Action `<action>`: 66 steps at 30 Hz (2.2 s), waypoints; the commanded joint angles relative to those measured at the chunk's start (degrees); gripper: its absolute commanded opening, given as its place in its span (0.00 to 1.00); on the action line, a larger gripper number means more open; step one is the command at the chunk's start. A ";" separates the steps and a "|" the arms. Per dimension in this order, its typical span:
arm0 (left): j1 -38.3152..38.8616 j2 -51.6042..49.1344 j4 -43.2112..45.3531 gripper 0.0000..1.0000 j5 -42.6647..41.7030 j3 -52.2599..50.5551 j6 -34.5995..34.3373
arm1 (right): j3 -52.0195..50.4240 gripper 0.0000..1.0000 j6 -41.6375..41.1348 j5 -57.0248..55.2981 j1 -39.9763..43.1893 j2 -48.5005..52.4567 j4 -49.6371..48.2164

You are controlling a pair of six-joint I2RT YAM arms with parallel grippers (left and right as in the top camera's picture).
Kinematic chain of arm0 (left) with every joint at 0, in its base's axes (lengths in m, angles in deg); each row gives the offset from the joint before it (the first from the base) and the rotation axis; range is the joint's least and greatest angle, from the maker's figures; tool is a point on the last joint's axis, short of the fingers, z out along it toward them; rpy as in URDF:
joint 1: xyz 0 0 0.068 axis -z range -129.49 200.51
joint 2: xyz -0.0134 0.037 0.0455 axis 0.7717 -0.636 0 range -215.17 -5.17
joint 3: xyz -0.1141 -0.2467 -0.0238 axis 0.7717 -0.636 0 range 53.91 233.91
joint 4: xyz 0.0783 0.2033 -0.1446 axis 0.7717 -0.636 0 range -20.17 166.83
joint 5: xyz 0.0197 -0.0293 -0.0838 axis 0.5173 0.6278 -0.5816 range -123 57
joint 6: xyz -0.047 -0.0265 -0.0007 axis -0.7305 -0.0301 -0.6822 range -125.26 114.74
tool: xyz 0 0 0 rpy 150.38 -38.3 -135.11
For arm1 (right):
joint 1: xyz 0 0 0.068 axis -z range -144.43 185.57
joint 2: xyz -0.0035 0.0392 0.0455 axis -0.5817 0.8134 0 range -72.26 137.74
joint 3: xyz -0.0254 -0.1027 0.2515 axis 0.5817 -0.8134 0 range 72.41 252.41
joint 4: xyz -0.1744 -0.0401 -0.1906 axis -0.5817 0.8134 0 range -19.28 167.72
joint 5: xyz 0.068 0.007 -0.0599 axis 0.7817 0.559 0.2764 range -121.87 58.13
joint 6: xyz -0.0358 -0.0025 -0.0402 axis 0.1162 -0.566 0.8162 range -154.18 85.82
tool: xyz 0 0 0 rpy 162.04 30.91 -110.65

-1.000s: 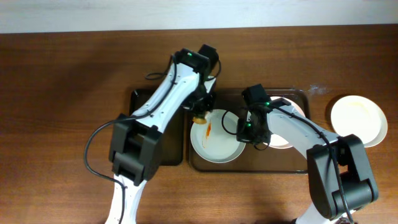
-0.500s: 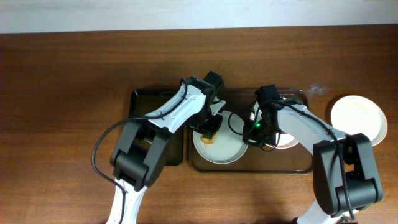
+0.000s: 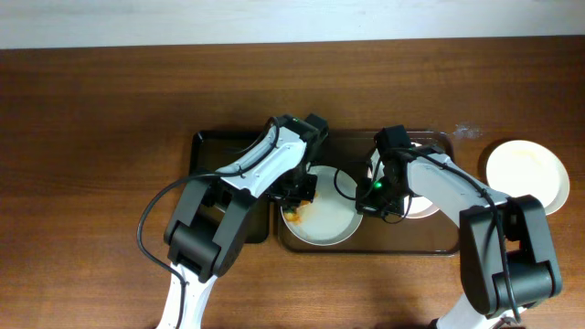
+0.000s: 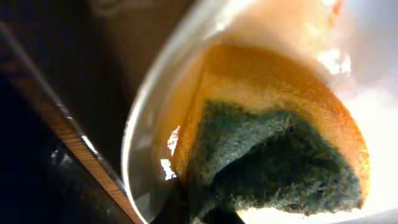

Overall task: Clean dirty plates on tray and stack at the side
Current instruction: 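Lower the sponge in left gripper onto the plate and scrub, then lift the sponge with left gripper back over the black tray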

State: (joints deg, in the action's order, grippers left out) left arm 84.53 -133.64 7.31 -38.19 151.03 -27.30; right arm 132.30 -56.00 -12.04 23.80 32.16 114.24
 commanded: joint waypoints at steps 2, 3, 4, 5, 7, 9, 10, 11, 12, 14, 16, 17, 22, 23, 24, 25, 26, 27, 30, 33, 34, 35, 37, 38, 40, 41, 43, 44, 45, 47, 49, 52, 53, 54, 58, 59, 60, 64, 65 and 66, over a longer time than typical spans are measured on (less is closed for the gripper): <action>-1.16 -3.21 8.02 0.00 2.03 -0.31 3.78 | -0.66 0.04 0.35 -0.94 0.22 1.07 -0.02; -1.16 -3.19 10.67 0.00 -3.21 -0.31 9.75 | -0.66 0.04 0.35 -0.94 0.22 1.07 0.00; -1.18 -3.21 12.09 0.00 -6.84 -0.31 13.46 | -0.66 0.04 0.37 -0.96 0.22 1.07 -0.04; -1.18 -3.21 13.92 0.00 -11.54 -0.33 18.84 | -0.66 0.04 0.37 -0.96 0.22 1.07 -0.07; -1.18 -3.21 14.36 0.00 -15.96 -0.31 23.89 | -0.66 0.04 0.37 -0.96 0.22 1.07 -0.11; -1.22 -3.21 13.18 0.00 -20.26 -0.33 26.99 | -0.66 0.04 0.37 -0.96 0.22 1.07 -0.28; -1.22 -3.21 12.17 0.00 -22.43 -0.31 28.28 | -0.66 0.04 0.37 -0.96 0.22 1.07 -0.28; -1.22 -3.21 10.14 0.00 -25.59 -0.31 30.21 | -0.66 0.04 0.37 -0.96 0.22 1.07 -0.28; -1.22 -3.19 8.13 0.00 -26.82 -0.31 31.43 | -0.66 0.04 0.37 -0.96 0.22 1.07 -0.31; -1.29 -3.19 4.11 0.00 -26.49 -0.31 32.33 | -0.66 0.04 0.39 -0.96 0.22 1.07 -0.31; -1.88 -3.19 -1.49 0.00 -19.74 -0.31 31.74 | -0.66 0.04 0.39 -0.96 0.22 1.07 -0.33; -2.34 -3.21 -3.28 0.00 -13.90 -0.31 27.82 | -0.66 0.04 0.39 -0.96 0.22 1.07 -0.42; -3.08 -3.21 -2.89 0.00 -2.89 -0.31 11.47 | -0.66 0.04 0.37 -0.96 0.22 1.07 -0.90; -3.04 -3.21 0.61 0.00 -2.89 -0.33 9.40 | -0.66 0.04 0.37 -0.96 0.22 1.07 -0.94; -2.93 -3.21 4.83 0.00 -2.91 -0.33 7.32 | -0.66 0.04 0.37 -0.96 0.22 1.07 -0.92; -2.64 -3.21 7.54 0.00 -2.91 -0.33 6.58 | -0.66 0.04 0.37 -0.94 0.22 1.07 -0.85; -2.14 -3.21 10.36 0.00 -2.86 -0.33 6.58 | -0.66 0.04 0.37 -0.94 0.22 1.07 -0.83; -1.86 -3.21 12.17 0.00 -2.86 -0.33 6.58 | -0.66 0.04 0.37 -0.94 0.22 1.07 -0.85; -1.01 -3.21 17.73 0.00 -0.61 -0.33 3.72 | -0.66 0.04 0.37 -0.96 0.22 1.07 -0.74; -1.27 -2.93 15.69 0.00 7.43 1.49 -6.86 | -0.66 0.04 0.37 -0.98 0.22 1.07 -0.74; -1.31 -2.89 14.12 0.00 8.13 2.54 -7.04 | -0.66 0.04 0.37 -0.98 0.22 1.07 -0.74; -1.33 -2.89 12.22 0.00 8.20 3.58 -7.04 | -0.66 0.04 0.37 -0.98 0.22 1.07 -0.72; -1.27 -2.89 6.16 0.00 7.37 4.63 -5.64 | -0.66 0.04 0.39 -0.98 0.22 1.07 -0.74; -1.27 -2.89 3.56 0.00 5.16 4.63 -3.32 | -0.66 0.04 0.39 -0.98 0.22 1.07 -0.74; -1.29 -2.89 0.13 0.00 -6.95 4.63 3.91 | -0.66 0.04 0.39 -0.98 0.22 1.07 -0.76; -1.29 -2.89 0.13 0.00 -11.13 4.63 6.16 | -0.66 0.04 0.39 -0.96 0.22 1.07 -0.79; -1.27 -2.89 0.46 0.00 -22.05 4.63 12.37 | -0.66 0.04 0.39 -0.96 0.22 1.07 -0.81; -1.27 -2.89 0.44 0.00 -25.94 4.63 14.99 | -0.66 0.04 0.39 -0.96 0.22 1.07 -0.79; -1.46 -2.89 0.74 0.00 -25.73 4.63 15.10 | -0.66 0.04 0.39 -0.96 0.22 1.07 -0.76; -2.08 -2.89 3.28 0.00 -22.91 4.61 14.95 | -0.66 0.04 0.39 -0.96 0.22 1.07 -0.79; -2.60 -2.89 6.88 0.00 -13.35 4.61 7.52 | -0.66 0.04 0.39 -0.96 0.22 1.07 -0.79; -2.58 -2.89 11.02 0.00 4.42 4.63 -7.41 | -0.66 0.04 0.37 -0.96 0.22 1.07 -0.81; -2.60 -2.89 11.69 0.00 5.86 4.63 -8.04 | -0.66 0.04 0.39 -0.96 0.22 1.07 -0.83; -2.71 -2.86 11.69 0.00 6.29 4.79 -8.09 | -0.66 0.04 0.39 -0.96 0.22 1.07 -0.81; -3.45 -1.66 2.14 0.00 6.08 9.27 -8.04 | -0.66 0.04 0.42 -1.01 0.22 1.07 -0.83; -3.63 -1.18 -1.42 0.00 6.10 11.61 -7.78 | -0.66 0.04 0.42 -1.03 0.22 1.07 -0.96; -3.78 -0.59 -3.80 0.00 6.01 13.55 -7.02 | -0.66 0.04 0.42 -1.03 0.22 1.07 -1.38; -6.05 4.44 -11.67 0.00 4.46 20.70 -0.70 | -0.66 0.04 0.42 -1.42 0.22 1.07 -2.51; -7.72 6.73 -13.11 0.00 3.87 21.55 1.51 | -0.66 0.04 0.61 -1.46 0.17 1.07 -2.86; -9.51 8.50 -13.84 0.00 3.23 21.55 2.69 | -0.66 0.04 0.61 -1.73 0.17 1.07 -3.10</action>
State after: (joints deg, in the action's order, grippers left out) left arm 78.80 -132.00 -4.86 -34.59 170.31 -29.75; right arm 132.15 -56.00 -11.42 24.24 32.27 111.84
